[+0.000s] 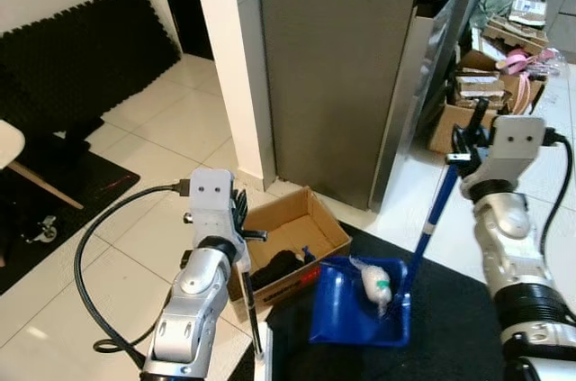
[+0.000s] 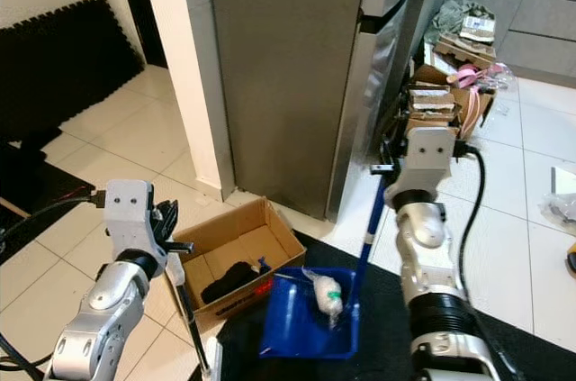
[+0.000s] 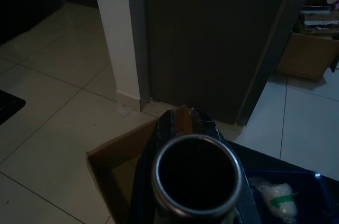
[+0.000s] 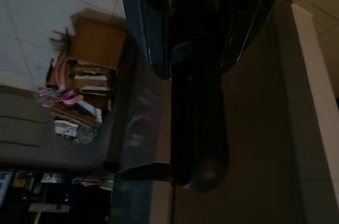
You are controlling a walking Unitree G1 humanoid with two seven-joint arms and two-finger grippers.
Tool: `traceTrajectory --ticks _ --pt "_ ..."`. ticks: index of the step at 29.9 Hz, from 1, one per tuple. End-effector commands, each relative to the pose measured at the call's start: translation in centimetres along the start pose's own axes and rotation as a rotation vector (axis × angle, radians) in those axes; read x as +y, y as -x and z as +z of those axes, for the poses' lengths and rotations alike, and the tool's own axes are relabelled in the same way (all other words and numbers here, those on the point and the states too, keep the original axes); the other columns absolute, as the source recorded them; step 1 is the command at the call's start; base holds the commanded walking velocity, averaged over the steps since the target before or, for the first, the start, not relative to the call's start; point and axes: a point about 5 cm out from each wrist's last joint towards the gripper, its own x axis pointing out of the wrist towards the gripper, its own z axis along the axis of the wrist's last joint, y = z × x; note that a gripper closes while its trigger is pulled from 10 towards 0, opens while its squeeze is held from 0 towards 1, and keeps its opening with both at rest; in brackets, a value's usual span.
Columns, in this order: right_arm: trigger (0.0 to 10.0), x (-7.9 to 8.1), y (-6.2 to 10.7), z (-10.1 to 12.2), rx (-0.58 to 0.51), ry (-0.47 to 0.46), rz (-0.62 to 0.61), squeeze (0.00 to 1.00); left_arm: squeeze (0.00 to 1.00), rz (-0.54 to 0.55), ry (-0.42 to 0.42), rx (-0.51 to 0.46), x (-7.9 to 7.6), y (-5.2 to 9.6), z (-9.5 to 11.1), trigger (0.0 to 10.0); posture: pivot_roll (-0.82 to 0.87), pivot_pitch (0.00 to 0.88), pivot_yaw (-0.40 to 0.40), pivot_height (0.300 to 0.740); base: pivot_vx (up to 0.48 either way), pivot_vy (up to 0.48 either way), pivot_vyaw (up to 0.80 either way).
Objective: Sweep floor
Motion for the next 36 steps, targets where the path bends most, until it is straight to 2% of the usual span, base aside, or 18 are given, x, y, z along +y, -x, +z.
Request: traceTrajectory --ticks 1,6,12,13,14,19,20,21,22,23,25,26,27,28,31,32,34,36 --pt "10.0 -1.2 -0.8 1.7 -0.065 -0.044 -0.061 0.0 0.0 0.003 -0.025 0.0 0.4 0.1 0.1 10.0 0.05 0.063 0.042 0.74 0.0 0.0 0.0" --pt "10.0 -1.0 -1.9 3.7 -0.131 -0.087 -0.087 0.0 0.0 -0.003 -0.026 -0.001 0.2 0.0 0.2 10.0 0.05 0.061 0.044 0.74 0.0 0.0 0.0" --pt "10.0 1.3 -3.9 7.2 -0.237 -0.175 -0.039 0.0 0.0 0.0 -0.025 -0.003 0.3 0.0 0.2 10.0 0.06 0.061 0.034 0.74 0.0 0.0 0.0" --pt "10.0 2.5 -4.5 8.4 -0.263 -0.222 -0.006 0.0 0.0 0.003 -0.023 -0.003 0.3 0.0 0.2 10.0 0.06 0.06 0.03 0.74 0.0 0.0 0.0" --pt "10.0 2.5 -4.5 8.4 -0.263 -0.222 -0.006 0.0 0.0 0.003 -0.023 -0.003 0.3 0.0 0.2 10.0 0.06 0.06 0.03 0.74 0.0 0.0 0.0" --pt "10.0 5.5 -5.4 10.1 -0.3 -0.279 0.07 0.0 0.0 0.006 -0.019 -0.004 0.1 0.0 0.2 10.0 0.06 0.061 0.022 0.74 0.0 0.0 0.0" --pt "10.0 5.5 -5.4 10.1 -0.3 -0.279 0.07 0.0 0.0 0.006 -0.019 -0.004 0.1 0.0 0.2 10.0 0.06 0.061 0.022 0.74 0.0 0.0 0.0" --pt "10.0 7.2 -5.6 10.6 -0.314 -0.294 0.104 0.0 0.0 0.006 -0.016 -0.005 0.0 0.0 0.1 10.0 0.07 0.061 0.018 0.74 0.0 0.0 0.0" --pt "10.0 7.2 -5.6 10.6 -0.314 -0.294 0.104 0.0 0.0 0.006 -0.016 -0.005 0.0 0.0 0.1 10.0 0.07 0.061 0.018 0.74 0.0 0.0 0.0" --pt "10.0 8.1 -5.6 10.8 -0.323 -0.299 0.122 0.0 0.0 0.006 -0.015 -0.004 -0.1 0.1 0.1 10.0 0.07 0.062 0.016 0.74 0.0 0.0 0.0" --pt "10.0 9.9 -5.4 11.4 -0.351 -0.295 0.158 0.0 0.0 0.007 -0.013 -0.003 -0.1 0.1 0.0 10.0 0.07 0.063 0.012 0.74 0.0 0.0 0.0" --pt "10.0 9.9 -5.4 11.4 -0.351 -0.295 0.158 0.0 0.0 0.007 -0.013 -0.003 -0.1 0.1 0.0 10.0 0.07 0.063 0.012 0.74 0.0 0.0 0.0" --pt "10.0 11.6 -5.1 12.1 -0.389 -0.286 0.196 0.0 0.0 0.008 -0.013 -0.001 -0.2 0.2 -0.1 10.0 0.08 0.063 0.011 0.74 0.0 0.0 0.0" --pt "10.0 12.4 -4.9 12.4 -0.402 -0.293 0.212 0.0 0.0 0.008 -0.014 0.0 -0.2 0.2 -0.1 10.0 0.08 0.063 0.009 0.74 0.0 0.0 0.0" --pt "10.0 13.9 -4.5 13.0 -0.424 -0.302 0.252 0.0 0.0 0.007 -0.014 0.001 -0.3 0.2 -0.2 10.0 0.08 0.064 0.008 0.74 0.0 0.0 0.0" --pt "10.0 13.9 -4.5 13.0 -0.424 -0.302 0.252 0.0 0.0 0.007 -0.014 0.001 -0.3 0.2 -0.2 10.0 0.08 0.064 0.008 0.74 0.0 0.0 0.0" --pt "10.0 15.8 -3.9 13.4 -0.438 -0.326 0.3 0.0 0.0 0.004 -0.014 0.002 -0.5 0.2 -0.2 10.0 0.08 0.063 0.006 0.74 0.0 0.0 0.0" --pt "10.0 16.4 -3.7 13.5 -0.439 -0.339 0.315 0.0 0.0 0.003 -0.014 0.003 -0.6 0.2 -0.3 10.0 0.08 0.063 0.006 0.74 0.0 0.0 0.0"
